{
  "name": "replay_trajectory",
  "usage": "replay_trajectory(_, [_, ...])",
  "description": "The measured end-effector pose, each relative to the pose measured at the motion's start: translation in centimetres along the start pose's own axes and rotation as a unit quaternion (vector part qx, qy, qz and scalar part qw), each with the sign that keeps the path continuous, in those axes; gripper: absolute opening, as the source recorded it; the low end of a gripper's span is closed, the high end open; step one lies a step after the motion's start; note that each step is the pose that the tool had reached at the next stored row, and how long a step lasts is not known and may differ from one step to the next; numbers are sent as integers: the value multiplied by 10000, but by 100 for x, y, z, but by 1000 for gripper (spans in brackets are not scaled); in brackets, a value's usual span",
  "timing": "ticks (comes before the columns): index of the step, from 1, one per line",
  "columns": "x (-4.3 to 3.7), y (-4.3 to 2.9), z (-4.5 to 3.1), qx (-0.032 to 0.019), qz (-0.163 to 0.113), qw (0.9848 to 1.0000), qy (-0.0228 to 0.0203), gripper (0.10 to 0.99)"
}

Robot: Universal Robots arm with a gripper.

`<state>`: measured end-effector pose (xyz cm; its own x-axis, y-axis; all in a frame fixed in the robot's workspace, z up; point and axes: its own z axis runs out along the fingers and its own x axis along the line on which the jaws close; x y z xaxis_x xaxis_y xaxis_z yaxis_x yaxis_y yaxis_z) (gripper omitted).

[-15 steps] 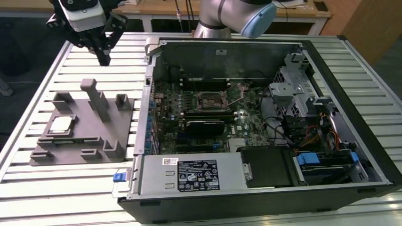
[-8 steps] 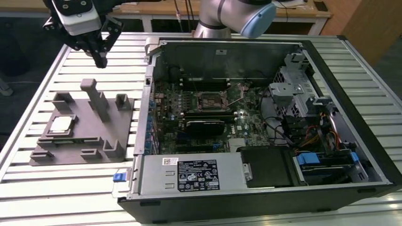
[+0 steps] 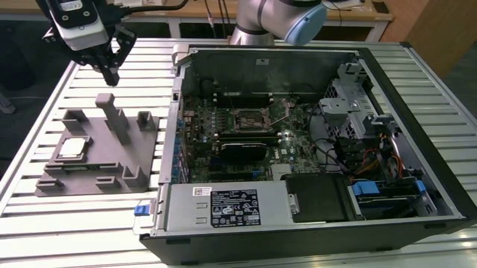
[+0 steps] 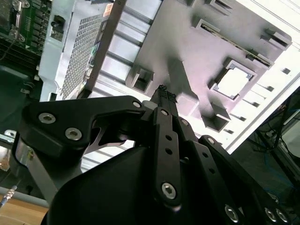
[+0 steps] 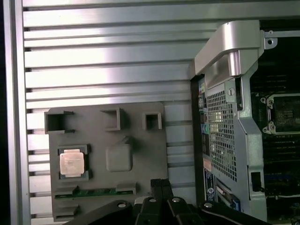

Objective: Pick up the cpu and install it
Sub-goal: 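Reach for the cpu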

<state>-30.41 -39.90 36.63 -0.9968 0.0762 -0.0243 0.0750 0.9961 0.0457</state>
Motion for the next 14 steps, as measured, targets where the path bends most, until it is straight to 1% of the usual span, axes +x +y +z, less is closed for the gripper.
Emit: replay_trajectory(14, [296, -28, 160, 0, 0, 10000, 0, 106])
